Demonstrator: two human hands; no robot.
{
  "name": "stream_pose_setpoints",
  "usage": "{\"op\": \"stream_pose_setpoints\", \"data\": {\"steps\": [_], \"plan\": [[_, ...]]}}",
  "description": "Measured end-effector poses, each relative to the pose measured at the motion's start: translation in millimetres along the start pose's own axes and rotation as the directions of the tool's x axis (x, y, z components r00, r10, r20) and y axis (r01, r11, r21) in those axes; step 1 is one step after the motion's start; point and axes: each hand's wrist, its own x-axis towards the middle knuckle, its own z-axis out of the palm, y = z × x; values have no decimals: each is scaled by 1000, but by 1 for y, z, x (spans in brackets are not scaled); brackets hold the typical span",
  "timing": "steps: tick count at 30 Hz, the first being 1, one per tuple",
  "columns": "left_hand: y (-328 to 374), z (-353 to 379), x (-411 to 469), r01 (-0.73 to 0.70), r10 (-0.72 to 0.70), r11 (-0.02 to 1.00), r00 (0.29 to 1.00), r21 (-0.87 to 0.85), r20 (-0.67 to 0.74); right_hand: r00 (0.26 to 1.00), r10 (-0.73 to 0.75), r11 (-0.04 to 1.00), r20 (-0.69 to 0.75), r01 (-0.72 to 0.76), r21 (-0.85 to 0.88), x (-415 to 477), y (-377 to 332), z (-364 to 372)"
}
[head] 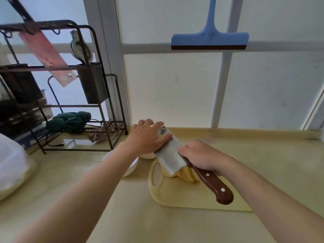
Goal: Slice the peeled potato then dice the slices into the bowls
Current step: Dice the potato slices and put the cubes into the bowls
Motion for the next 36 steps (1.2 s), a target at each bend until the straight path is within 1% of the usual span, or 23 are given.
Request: {"op": "stream_pose_setpoints", "data": {"steps": [4,8,12,14,19,20,22,24,27,29,32,34,36], "plan": [[-24,13,9,55,-55,998,998,-25,10,999,28,999,29,-27,-36,6,-3,0],[-40,27,13,104,-103,995,993,-10,56,997,67,992,42,-62,-113,4,1,-7],[-54,36,17,172,-179,983,978,69,110,995,93,985,17,-90,-145,0,7,-18],[-58,37,18,195,-200,979,976,57,81,994,105,984,4,-104,-143,-1,11,-24],[-52,29,17,166,-165,986,986,21,-10,993,114,985,17,-110,-133,-8,22,-29],[-47,26,15,144,-144,990,989,-11,-29,993,117,987,4,-115,-116,-11,25,-31],[-31,18,6,70,-75,987,997,-145,-30,990,134,990,-44,-136,-46,-18,33,-37],[-5,11,-10,-36,43,967,999,-253,22,979,167,986,-114,-164,36,-27,47,-45],[31,12,-30,-177,208,946,974,-271,87,948,238,968,-211,-213,136,-34,77,-56],[53,16,-37,-214,261,934,956,-285,137,917,298,944,-265,-242,223,-39,98,-59],[78,24,-38,-207,267,949,930,-238,254,894,339,924,-294,-257,284,-42,124,-56],[90,33,-34,-204,240,969,910,-140,338,897,332,919,-293,-238,313,-41,135,-53],[98,37,-27,-186,181,982,897,-25,404,899,316,921,-302,-214,327,-38,141,-53]]}}
